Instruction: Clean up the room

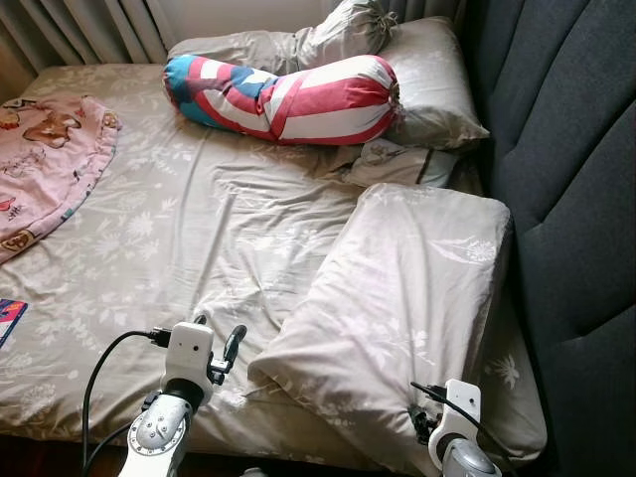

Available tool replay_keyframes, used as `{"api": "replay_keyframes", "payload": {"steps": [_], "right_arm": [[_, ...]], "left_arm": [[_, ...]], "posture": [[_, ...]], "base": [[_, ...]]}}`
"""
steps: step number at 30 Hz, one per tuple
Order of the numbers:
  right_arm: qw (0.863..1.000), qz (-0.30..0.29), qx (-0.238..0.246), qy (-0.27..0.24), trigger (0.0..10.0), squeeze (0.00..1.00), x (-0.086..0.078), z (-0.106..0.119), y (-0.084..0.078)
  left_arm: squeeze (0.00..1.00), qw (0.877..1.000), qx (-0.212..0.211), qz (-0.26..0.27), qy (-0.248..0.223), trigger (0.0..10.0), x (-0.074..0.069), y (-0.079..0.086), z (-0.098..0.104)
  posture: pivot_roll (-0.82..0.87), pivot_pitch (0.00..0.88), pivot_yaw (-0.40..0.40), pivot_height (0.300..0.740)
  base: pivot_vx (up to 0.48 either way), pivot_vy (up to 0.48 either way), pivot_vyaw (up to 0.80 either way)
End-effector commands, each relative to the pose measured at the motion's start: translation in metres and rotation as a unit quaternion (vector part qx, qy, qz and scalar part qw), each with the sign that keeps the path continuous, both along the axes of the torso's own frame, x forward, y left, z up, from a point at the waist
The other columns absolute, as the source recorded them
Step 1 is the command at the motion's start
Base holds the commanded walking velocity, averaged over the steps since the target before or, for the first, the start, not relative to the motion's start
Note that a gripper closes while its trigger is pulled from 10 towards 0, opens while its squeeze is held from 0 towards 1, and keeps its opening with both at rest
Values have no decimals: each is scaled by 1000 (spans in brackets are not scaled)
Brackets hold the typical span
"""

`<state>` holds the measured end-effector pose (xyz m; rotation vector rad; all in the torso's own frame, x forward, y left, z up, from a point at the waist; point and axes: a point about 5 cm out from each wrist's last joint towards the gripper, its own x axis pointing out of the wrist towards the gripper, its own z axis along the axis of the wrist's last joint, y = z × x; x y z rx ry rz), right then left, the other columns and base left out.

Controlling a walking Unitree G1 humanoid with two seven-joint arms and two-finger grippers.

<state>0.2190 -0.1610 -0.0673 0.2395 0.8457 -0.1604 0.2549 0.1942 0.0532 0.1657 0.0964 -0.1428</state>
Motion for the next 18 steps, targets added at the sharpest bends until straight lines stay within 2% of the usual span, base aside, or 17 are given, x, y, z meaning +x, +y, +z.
{"api": "replay_keyframes", "payload": {"steps": [1, 13, 16, 18], "right_arm": [[999, 3, 7, 46, 0, 0, -20, -12, 6], [999, 4, -11, 36, 0, 0, -10, -7, -1], [999, -2, -21, 32, 0, 0, -7, -4, -8], [999, -12, -37, 28, 0, 0, -4, -2, -18]], "left_arm": [[0, 1000, 3, 2, 3, 10000, 1, 2, 1], [0, 1000, 3, 0, 5, 10000, 9, -2, 0], [0, 1000, 1, 1, 4, 10000, 12, -4, -1], [0, 1000, -1, 0, 3, 10000, 16, -7, -1]], "posture": [[21, 164, 51, 691], [6, 131, 46, 691], [-4, 118, 42, 691], [-12, 110, 38, 691]], "base": [[0, 0, 0], [0, 0, 0], [0, 0, 0], [0, 0, 0]]}}
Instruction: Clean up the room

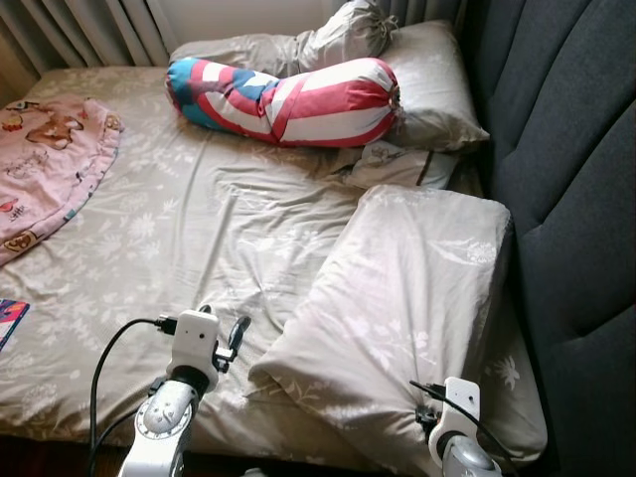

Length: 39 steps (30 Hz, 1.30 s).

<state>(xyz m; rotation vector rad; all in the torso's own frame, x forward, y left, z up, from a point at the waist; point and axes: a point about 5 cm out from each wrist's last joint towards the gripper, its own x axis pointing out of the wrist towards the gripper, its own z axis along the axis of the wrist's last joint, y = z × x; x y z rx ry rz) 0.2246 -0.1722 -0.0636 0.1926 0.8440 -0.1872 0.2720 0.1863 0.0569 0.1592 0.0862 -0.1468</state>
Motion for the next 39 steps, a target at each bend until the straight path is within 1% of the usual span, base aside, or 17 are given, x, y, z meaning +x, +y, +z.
{"api": "replay_keyframes", "payload": {"steps": [1, 2, 5, 8, 11, 14, 19, 21, 23, 26, 27, 29, 30, 31, 32, 35, 39], "right_arm": [[999, -16, -19, 25, 0, 0, -8, -4, -11], [999, -20, -24, 24, 0, 0, -7, -3, -14], [996, -60, -60, -13, 0, 0, 9, 12, -42], [994, -71, -85, -24, 0, 0, 13, 19, -56], [988, -91, -119, -35, 0, 0, 15, 26, -75], [985, -96, -136, -41, 0, 0, 15, 30, -83], [967, -152, -197, -56, 0, 0, 13, 45, -118], [967, -152, -197, -56, 0, 0, 13, 45, -118], [959, -172, -218, -65, 0, 0, 12, 52, -133], [967, -147, -193, -71, 0, 0, 16, 50, -125], [975, -126, -160, -91, 10000, 0, 21, 49, -113], [980, -118, -113, -109, 10000, 0, 25, 46, -99], [981, -123, -99, -113, 10000, 98, 26, 45, -95], [981, -125, -90, -115, 10000, 98, 26, 44, -93], [983, -122, -72, -118, 10000, 1000, 27, 43, -86], [987, -98, -47, -116, 10000, 1000, 29, 38, -72], [991, -84, -44, -96, 10000, 1000, 26, 33, -66]], "left_arm": [[0, 1000, 2, 2, 7, 10000, 0, 0, -4], [0, 1000, 1, 2, 7, 10000, 1, -1, -4], [0, 1000, -2, 3, 9, 10000, 5, -3, -6], [0, 1000, -5, 2, 9, 10000, 7, -5, -6], [0, 1000, -7, 2, 8, 10000, 9, -7, -6], [0, 1000, -8, 2, 8, 10000, 10, -8, -6], [0, 1000, -10, 1, 5, 10000, 15, -10, -6], [0, 1000, -10, 1, 5, 10000, 15, -10, -6], [0, 1000, -11, 1, 4, 10000, 16, -10, -7], [0, 1000, -11, 1, 5, 10000, 18, -11, -8], [0, 1000, -10, 0, 4, 10000, 18, -11, -8], [0, 1000, -10, -1, 4, 10000, 19, -11, -7], [0, 1000, -10, -1, 4, 10000, 19, -11, -7], [0, 1000, -9, -1, 3, 10000, 19, -11, -7], [0, 1000, -9, -1, 3, 10000, 19, -10, -7], [0, 1000, -8, -1, 2, 10000, 19, -9, -7], [0, 1000, -7, -1, 1, 10000, 19, -9, -8]], "posture": [[-16, 111, 38, 691], [-18, 110, 38, 691], [-54, 101, 37, 691], [-62, 97, 34, 691], [-74, 92, 33, 691], [-80, 93, 32, 691], [-95, 89, 33, 691], [-95, 89, 33, 691], [-102, 84, 32, 691], [-103, 84, 32, 691], [-102, 83, 35, 691], [-100, 82, 35, 691], [-98, 82, 36, 691], [-98, 82, 36, 691], [-96, 82, 38, 691], [-95, 83, 38, 691], [-95, 83, 38, 691]], "base": [[0, 0, 0], [0, 0, 0], [0, 0, 0], [0, 0, 0], [0, 0, 0], [0, 0, 0], [0, 0, 0], [0, 0, 0], [0, 0, 0], [0, 0, 0], [0, 0, 0], [0, 0, 0], [0, 0, 0], [0, 0, 0], [0, 0, 0], [0, 0, 0], [0, 0, 0]]}}
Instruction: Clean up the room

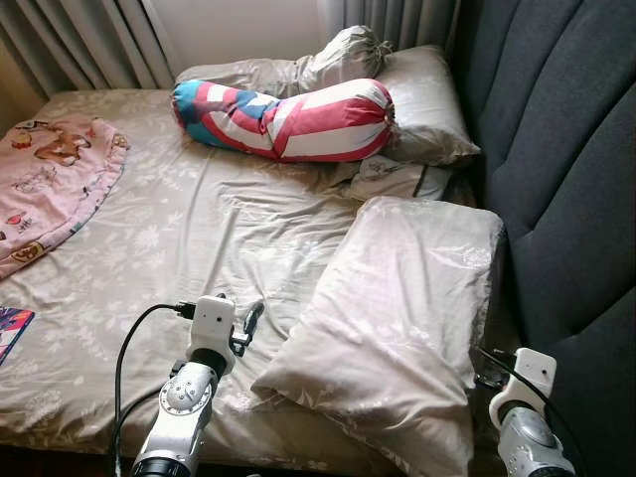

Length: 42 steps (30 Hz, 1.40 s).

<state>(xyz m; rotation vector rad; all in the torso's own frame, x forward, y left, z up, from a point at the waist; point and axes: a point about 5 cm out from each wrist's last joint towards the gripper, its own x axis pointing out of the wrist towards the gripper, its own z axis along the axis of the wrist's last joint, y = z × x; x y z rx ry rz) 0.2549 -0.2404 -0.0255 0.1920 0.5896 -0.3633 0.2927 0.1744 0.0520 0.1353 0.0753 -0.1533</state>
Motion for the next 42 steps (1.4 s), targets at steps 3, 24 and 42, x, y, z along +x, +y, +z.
{"api": "replay_keyframes", "payload": {"steps": [3, 24, 42], "right_arm": [[1000, 15, 11, 22, 10000, 1000, -5, -7, 4], [998, 46, 35, 12, 10000, 1000, -3, -6, 10], [995, 80, 58, 31, 10000, 1000, -15, -18, 22]], "left_arm": [[0, 1000, 5, 1, 5, 10000, -2, 3, -3], [0, 1000, 4, 0, 4, 10000, -1, 2, -4], [0, 1000, 6, -2, 4, 10000, -2, 3, -5]], "posture": [[-95, 83, 38, 691], [-97, 83, 33, 691], [-92, 75, 33, 691]], "base": [[0, 0, 0], [0, 0, 0], [0, 0, 0]]}}
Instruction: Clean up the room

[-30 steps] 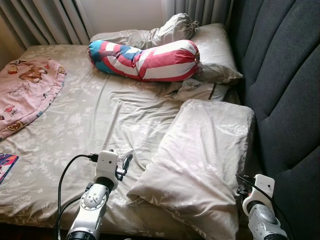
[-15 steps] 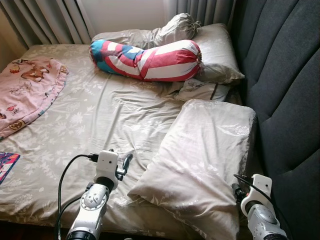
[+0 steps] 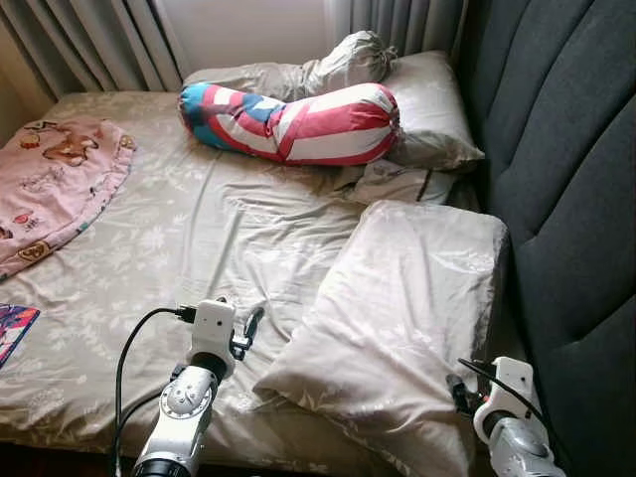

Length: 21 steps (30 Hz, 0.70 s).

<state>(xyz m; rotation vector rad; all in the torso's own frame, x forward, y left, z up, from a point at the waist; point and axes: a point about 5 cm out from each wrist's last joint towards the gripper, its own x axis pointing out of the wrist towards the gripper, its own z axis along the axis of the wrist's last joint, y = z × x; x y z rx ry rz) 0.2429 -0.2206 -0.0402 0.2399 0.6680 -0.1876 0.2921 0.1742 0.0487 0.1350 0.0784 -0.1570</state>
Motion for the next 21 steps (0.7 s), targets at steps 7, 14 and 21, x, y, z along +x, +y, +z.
{"api": "replay_keyframes", "payload": {"steps": [7, 14, 21], "right_arm": [[999, 24, 1, 31, 10000, 1000, -9, -10, 10], [998, 35, -5, 48, 10000, 0, -12, -14, 19], [997, 41, 2, 68, 10000, 0, -17, -20, 32]], "left_arm": [[0, 1000, 9, -1, 2, 10000, -3, 5, -2], [0, 1000, 12, -1, 3, 10000, -8, 9, -3], [0, 1000, 21, -3, 8, 10000, -15, 15, -4]], "posture": [[-79, 75, 37, 691], [-66, 88, 45, 691], [-43, 112, 59, 691]], "base": [[0, 0, 0], [0, 0, 0], [0, 0, 0]]}}
